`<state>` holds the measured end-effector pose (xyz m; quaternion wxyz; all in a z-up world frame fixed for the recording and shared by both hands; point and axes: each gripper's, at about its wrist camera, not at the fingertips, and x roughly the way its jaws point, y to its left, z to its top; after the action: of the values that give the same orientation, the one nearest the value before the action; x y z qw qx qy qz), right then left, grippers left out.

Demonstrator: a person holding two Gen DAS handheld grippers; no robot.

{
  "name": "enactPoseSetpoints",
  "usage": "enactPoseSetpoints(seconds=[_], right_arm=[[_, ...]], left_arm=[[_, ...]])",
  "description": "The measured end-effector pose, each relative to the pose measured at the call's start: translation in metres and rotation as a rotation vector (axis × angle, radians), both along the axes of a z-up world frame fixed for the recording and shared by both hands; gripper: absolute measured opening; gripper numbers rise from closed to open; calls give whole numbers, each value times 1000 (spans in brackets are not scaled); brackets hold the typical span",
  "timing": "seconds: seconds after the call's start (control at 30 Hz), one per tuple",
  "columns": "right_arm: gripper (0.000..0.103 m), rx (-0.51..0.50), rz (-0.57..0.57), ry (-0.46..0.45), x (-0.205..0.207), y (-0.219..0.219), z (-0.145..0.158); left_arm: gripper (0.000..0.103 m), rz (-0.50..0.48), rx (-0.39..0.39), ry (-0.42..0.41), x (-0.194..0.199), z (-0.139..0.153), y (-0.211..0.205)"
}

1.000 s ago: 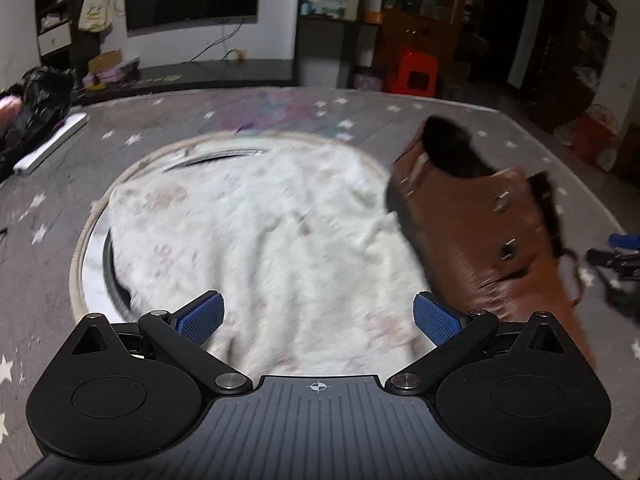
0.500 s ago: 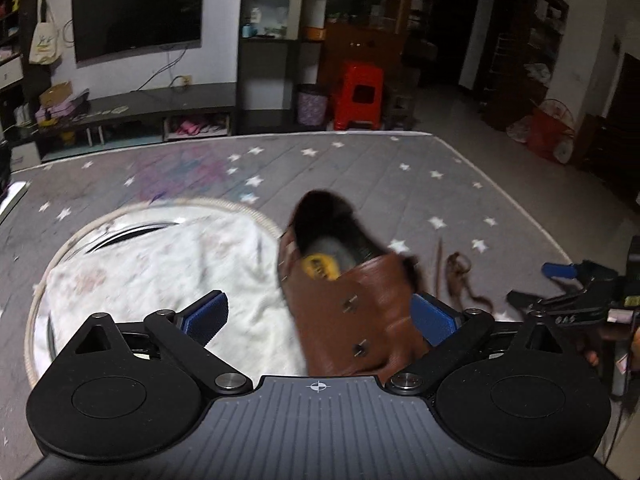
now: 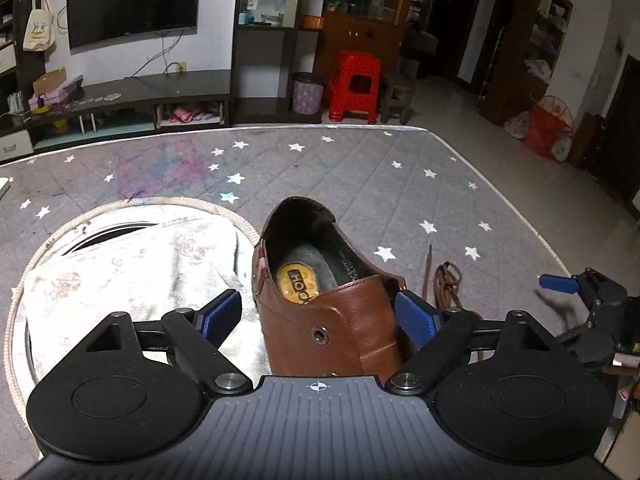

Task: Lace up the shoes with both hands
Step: 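Hold the shoe upright in the left gripper near the brown shoelace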

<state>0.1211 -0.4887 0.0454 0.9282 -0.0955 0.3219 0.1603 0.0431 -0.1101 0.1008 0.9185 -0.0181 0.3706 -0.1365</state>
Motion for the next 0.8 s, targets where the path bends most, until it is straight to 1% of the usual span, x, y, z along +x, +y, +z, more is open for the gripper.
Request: enactPoseSetpoints(seconds=[0.1, 0.2, 0.27, 0.37, 0.4, 0.47, 0.53, 0.57, 0.67, 0.73, 0.8], right_arm=[[103, 14, 22, 5, -1, 4, 8], [103, 56, 37, -2, 1, 10, 17], [99, 78, 49, 0, 3, 15, 21], [97, 95, 65, 9, 8, 23, 25], [97, 88, 66, 6, 11, 26, 26], [92, 77, 55, -11, 16, 31, 28], [86, 88, 37, -15, 28, 38, 29], [85, 91, 33, -12, 34, 39, 29], [84, 50, 39, 4, 47, 49, 23], [80, 17, 48, 21, 55, 53, 18], [80, -11, 54, 30, 61, 54, 12]], left_arm=[[85, 5, 1, -6, 0, 1, 0], [85, 5, -5, -7, 1, 1, 1], [85, 2, -10, -8, 1, 1, 1], [85, -3, -14, -10, 2, 1, 2], [85, -5, -14, -11, 2, 1, 2], [85, -7, -14, -13, 3, 1, 3], [85, -8, -16, -14, 4, 1, 4], [85, -9, -18, -14, 4, 1, 5], [85, -10, -19, -12, 5, 1, 5], [85, -13, -20, -11, 5, 1, 5], [85, -18, -17, -12, 5, 1, 5]])
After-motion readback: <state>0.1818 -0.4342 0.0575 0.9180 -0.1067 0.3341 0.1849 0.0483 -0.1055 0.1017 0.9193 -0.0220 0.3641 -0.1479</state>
